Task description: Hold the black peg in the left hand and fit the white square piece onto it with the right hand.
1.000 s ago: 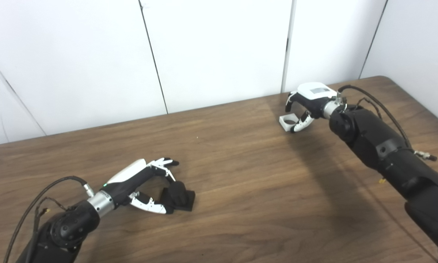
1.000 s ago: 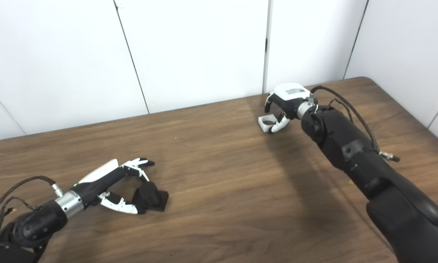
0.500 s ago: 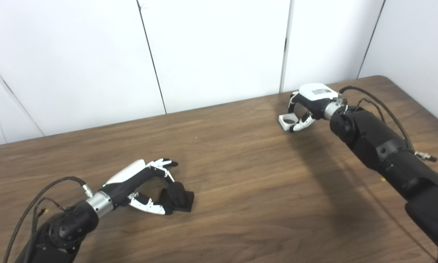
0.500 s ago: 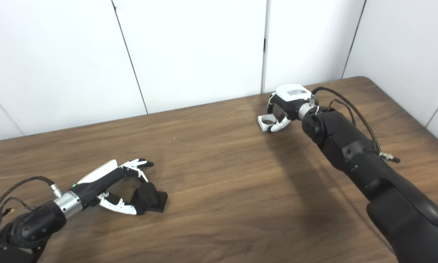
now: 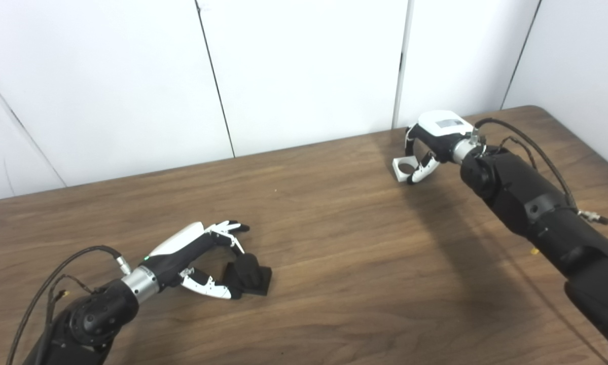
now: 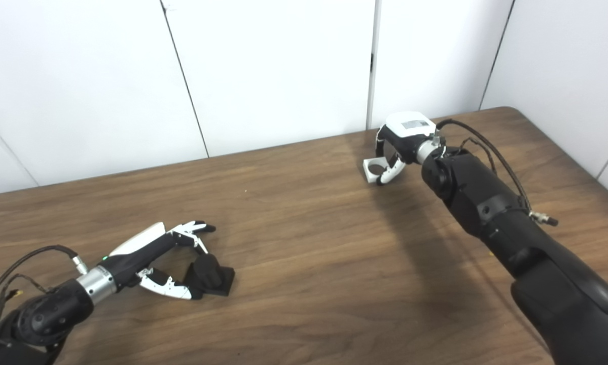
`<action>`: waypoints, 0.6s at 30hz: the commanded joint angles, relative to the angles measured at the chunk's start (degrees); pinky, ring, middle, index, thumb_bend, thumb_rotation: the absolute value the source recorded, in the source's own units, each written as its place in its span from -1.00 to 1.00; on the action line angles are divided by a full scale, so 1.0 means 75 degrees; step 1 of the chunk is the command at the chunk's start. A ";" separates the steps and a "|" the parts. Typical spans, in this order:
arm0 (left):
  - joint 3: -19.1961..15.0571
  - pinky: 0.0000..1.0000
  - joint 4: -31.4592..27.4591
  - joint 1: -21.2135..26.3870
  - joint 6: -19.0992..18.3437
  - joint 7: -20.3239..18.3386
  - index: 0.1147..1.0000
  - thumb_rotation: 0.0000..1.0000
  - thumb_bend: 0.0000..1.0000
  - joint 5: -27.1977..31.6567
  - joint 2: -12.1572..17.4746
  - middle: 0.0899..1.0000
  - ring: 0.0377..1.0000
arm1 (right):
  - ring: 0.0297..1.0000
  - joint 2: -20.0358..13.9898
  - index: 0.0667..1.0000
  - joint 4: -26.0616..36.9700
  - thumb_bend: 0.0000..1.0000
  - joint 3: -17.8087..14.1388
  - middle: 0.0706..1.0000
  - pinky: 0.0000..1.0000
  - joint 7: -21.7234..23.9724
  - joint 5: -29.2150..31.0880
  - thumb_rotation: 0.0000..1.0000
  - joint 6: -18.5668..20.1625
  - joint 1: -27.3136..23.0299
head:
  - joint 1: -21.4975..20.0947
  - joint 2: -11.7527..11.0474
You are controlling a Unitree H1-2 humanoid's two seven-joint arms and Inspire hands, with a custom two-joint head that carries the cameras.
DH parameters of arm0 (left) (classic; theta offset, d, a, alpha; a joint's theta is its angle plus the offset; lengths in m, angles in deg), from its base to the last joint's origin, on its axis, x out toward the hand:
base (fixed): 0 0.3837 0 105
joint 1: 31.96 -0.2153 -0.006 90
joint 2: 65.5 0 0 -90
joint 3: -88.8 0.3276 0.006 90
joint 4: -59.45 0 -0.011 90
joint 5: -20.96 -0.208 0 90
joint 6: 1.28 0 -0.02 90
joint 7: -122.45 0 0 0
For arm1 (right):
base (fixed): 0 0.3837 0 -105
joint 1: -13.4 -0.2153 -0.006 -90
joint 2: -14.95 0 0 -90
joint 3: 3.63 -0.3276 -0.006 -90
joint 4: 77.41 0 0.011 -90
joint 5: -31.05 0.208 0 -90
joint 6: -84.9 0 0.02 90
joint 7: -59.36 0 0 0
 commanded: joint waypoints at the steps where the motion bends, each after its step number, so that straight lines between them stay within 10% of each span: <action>1: 0.0195 1.00 0.0086 -0.0204 -0.0041 -0.0360 -0.15 -0.84 0.04 -0.0378 0.0199 0.88 1.00 | 0.86 -0.0154 -0.11 -0.0247 0.04 0.0204 0.71 0.93 0.0267 -0.0180 -0.73 0.0050 0.0338 | 0.0013 -0.0002; 18: 0.0230 1.00 0.0261 -0.0140 0.0057 -0.0264 -0.15 -0.84 0.04 -0.0431 0.0069 0.88 1.00 | 0.89 -0.0577 -0.11 0.1921 0.04 -0.0657 0.72 0.95 0.1118 0.0666 -0.73 0.0614 0.0741 | 0.0379 0.0035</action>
